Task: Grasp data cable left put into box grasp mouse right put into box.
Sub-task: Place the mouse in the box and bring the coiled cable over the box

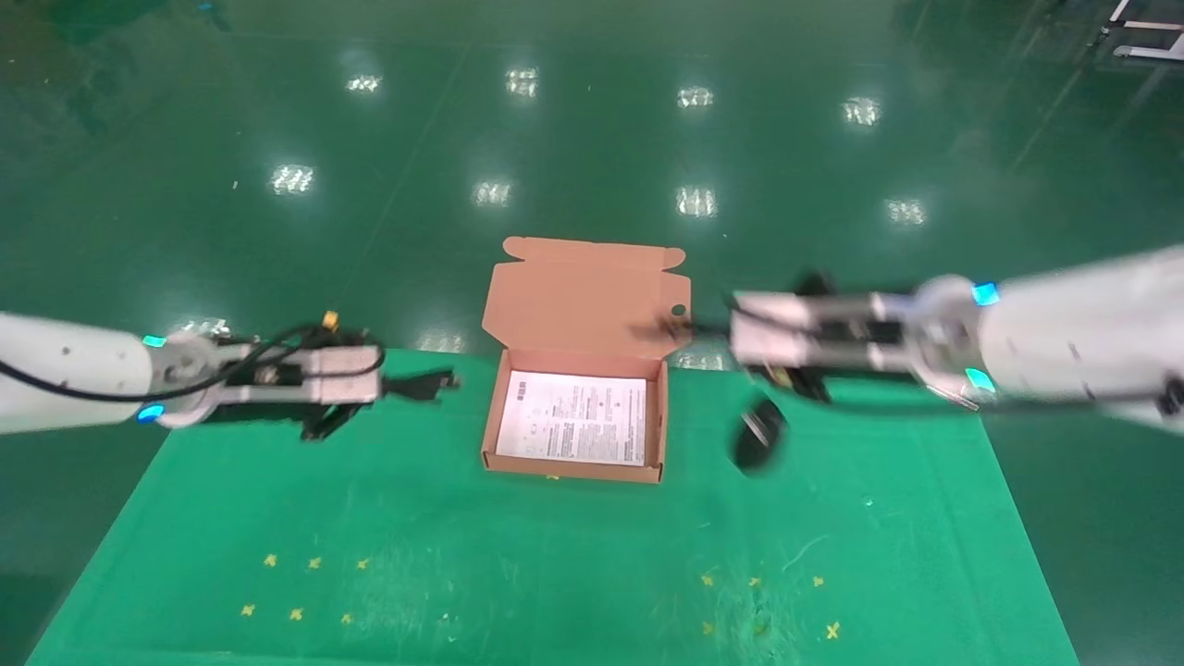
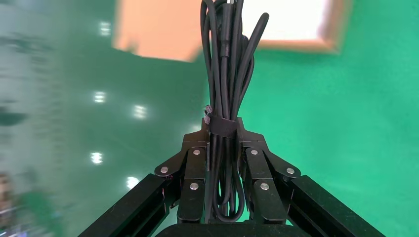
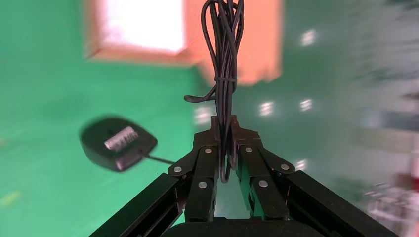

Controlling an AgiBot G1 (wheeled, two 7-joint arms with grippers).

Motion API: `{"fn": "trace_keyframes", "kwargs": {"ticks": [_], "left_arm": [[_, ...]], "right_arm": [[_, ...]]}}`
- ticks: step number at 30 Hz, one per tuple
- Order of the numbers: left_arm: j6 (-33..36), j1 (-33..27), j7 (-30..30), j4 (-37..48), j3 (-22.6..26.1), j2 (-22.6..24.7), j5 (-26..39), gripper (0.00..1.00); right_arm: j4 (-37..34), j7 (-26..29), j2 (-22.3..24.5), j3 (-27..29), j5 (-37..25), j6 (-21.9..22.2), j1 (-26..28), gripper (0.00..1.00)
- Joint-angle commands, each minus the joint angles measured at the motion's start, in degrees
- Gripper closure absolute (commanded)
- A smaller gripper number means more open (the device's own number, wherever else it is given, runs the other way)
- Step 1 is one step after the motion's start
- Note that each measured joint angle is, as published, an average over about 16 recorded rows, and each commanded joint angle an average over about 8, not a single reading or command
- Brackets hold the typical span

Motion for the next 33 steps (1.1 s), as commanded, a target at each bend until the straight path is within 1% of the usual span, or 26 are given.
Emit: {"fn": "trace_keyframes", "kwargs": {"ticks": [1,4,11,18,25,30,33], "left_arm": [[-1.7,-0.1,-2.4,-2.9,-0.2,0.2,1.3,1.0],[-3.6,-0.9,-4.6,-5.0,-0.2,1.2,3.6,1.0],[-8.6,-3.4,-6.2,-5.8,-0.2,4.1,8.5,1.0],[-12.1,-5.9,-5.8,-3.3,-0.4,6.5,10.6,1.0],[-13.4,-6.8,-5.8,-2.0,-0.4,7.5,11.9,1.0],[-13.6,-6.8,-5.8,-1.9,-0.3,7.4,12.2,1.0],[-13.1,-6.3,-5.5,-2.1,-0.1,6.8,12.3,1.0]], "right_arm": [[-0.5,0.0,-2.0,0.7,-0.6,1.6,1.7,1.0],[-4.2,-2.2,-6.0,1.2,0.0,4.5,3.8,1.0],[-16.4,-10.9,-14.1,2.2,3.5,10.6,8.9,1.0],[-25.7,-18.7,-19.4,3.1,7.6,13.5,12.8,1.0],[-30.4,-24.3,-21.7,2.9,10.3,12.8,15.2,1.0],[-31.2,-25.6,-22.1,2.4,11.3,12.4,15.6,1.0],[-31.0,-25.5,-22.0,1.9,11.6,12.6,14.9,1.0]]}}
